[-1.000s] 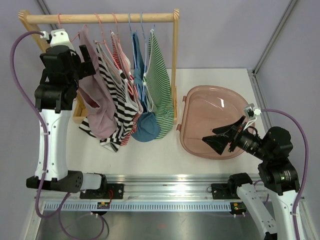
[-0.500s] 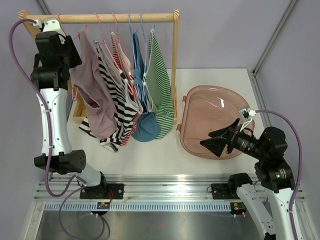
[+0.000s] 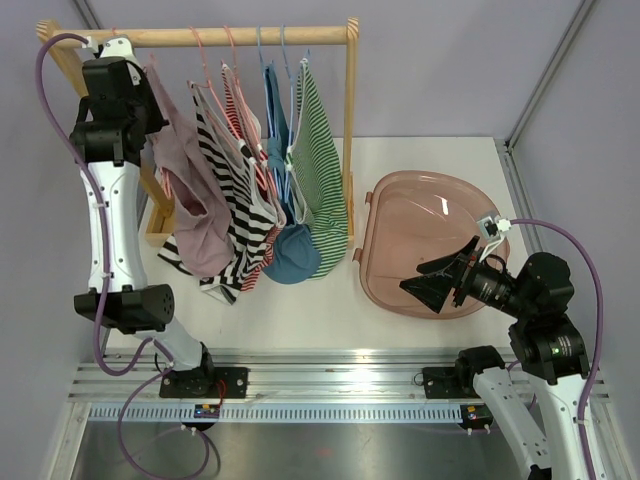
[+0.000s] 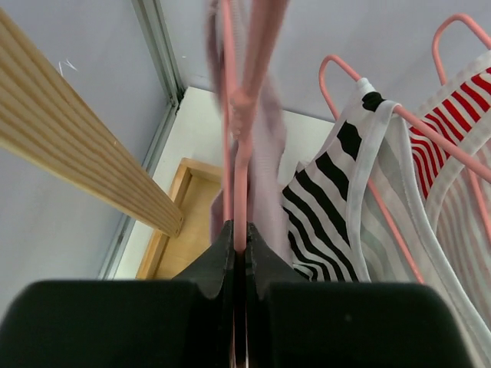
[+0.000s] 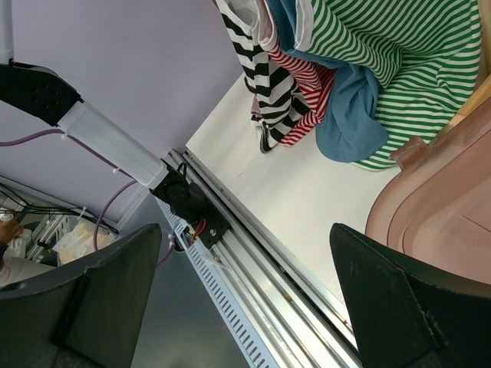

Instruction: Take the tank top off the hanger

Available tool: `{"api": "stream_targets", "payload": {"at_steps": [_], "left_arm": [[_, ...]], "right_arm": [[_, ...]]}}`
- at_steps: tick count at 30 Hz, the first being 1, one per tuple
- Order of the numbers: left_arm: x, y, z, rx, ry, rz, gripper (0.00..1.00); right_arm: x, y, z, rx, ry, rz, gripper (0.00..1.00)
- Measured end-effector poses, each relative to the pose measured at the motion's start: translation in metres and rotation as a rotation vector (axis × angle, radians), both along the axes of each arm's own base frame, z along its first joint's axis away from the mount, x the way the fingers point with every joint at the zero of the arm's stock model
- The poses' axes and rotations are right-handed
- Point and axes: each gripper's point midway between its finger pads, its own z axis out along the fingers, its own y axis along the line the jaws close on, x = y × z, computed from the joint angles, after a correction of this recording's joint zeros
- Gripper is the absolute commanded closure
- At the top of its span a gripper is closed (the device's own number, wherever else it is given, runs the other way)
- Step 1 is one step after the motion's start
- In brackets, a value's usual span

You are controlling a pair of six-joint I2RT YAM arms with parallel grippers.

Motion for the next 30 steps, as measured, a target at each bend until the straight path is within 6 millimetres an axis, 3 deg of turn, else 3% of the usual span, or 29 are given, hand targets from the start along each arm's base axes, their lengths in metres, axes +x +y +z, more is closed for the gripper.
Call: {"api": "stream_targets", "payload": {"at_steps": [6, 14, 20, 26, 30], "left_arm": [[-0.008, 0.000, 0.011, -0.004, -0.012, 0.009, 1.00], [-0.042, -0.003, 0.058, -0.001, -0.118, 0.010, 1.00], [-0.094, -0.010, 0.095, -0.009, -0.226, 0.004, 1.00], [-0.157, -0.020, 0.112, -0.028, -0.277, -0.013, 1.00], [-0.201, -0.031, 0.112, -0.059, -0.297, -0.043, 1.00]], "right_arm": [[0.000, 0.000, 0.000, 0.000, 0.000, -0.001, 0.01], [0.000, 0.000, 0.000, 0.000, 0.000, -0.002, 0.01], [0.001, 0.000, 0.000, -0.001, 0.000, -0.006, 0.01], [0.001, -0.001, 0.000, -0.001, -0.001, -0.010, 0.00], [0.001, -0.002, 0.006, -0.001, -0.012, -0.020, 0.00]]}}
